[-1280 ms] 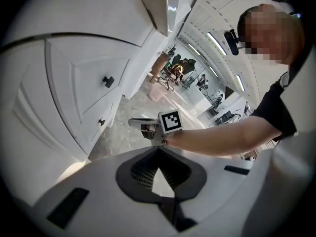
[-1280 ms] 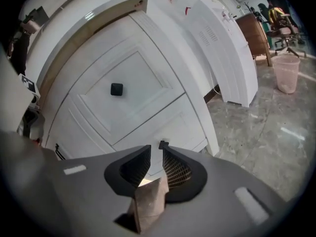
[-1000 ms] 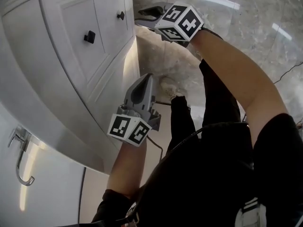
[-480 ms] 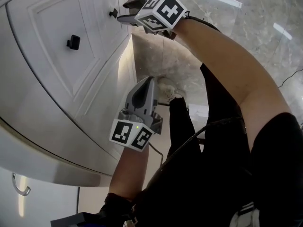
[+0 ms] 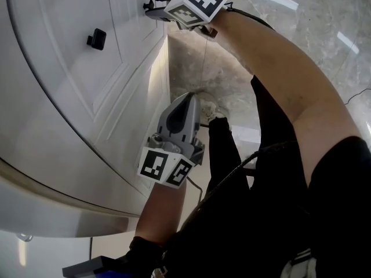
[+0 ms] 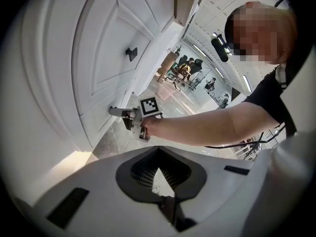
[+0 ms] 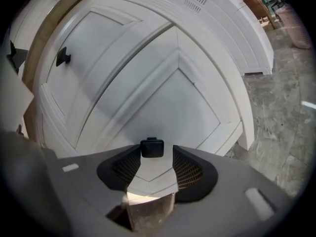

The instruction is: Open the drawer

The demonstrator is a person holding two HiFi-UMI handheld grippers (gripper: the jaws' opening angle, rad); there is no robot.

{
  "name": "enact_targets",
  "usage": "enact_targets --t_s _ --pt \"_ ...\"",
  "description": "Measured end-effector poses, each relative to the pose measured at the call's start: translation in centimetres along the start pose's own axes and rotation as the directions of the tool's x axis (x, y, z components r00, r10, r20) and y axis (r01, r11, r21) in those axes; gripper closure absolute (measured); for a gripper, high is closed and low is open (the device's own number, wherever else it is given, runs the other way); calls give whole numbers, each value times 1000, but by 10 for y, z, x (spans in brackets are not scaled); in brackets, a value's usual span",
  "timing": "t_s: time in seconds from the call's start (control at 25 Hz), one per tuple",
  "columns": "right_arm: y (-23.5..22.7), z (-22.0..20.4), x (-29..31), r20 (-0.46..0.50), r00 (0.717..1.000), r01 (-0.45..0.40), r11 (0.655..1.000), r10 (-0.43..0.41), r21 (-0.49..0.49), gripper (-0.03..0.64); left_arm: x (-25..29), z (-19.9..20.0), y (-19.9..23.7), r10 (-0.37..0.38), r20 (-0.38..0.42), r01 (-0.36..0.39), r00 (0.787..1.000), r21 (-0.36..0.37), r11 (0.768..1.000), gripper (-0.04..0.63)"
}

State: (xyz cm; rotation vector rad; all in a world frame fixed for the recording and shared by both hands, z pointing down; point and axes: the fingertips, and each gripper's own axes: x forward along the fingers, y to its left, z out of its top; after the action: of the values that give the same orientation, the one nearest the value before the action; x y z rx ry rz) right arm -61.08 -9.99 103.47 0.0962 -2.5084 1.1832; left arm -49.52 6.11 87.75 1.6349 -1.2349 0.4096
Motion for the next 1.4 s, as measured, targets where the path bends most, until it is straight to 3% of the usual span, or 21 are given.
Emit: enact_targets --t_s 0.24,1.4 --pt "5 1 2 17 1000 -16 999 16 -45 482 -5 4 2 -1 10 1 1000 -2 1000 604" --pt "-2 -30 -49 -3 999 41 998 -41 -45 485 -3 15 -11 -25 -4 25 1000 44 999 604"
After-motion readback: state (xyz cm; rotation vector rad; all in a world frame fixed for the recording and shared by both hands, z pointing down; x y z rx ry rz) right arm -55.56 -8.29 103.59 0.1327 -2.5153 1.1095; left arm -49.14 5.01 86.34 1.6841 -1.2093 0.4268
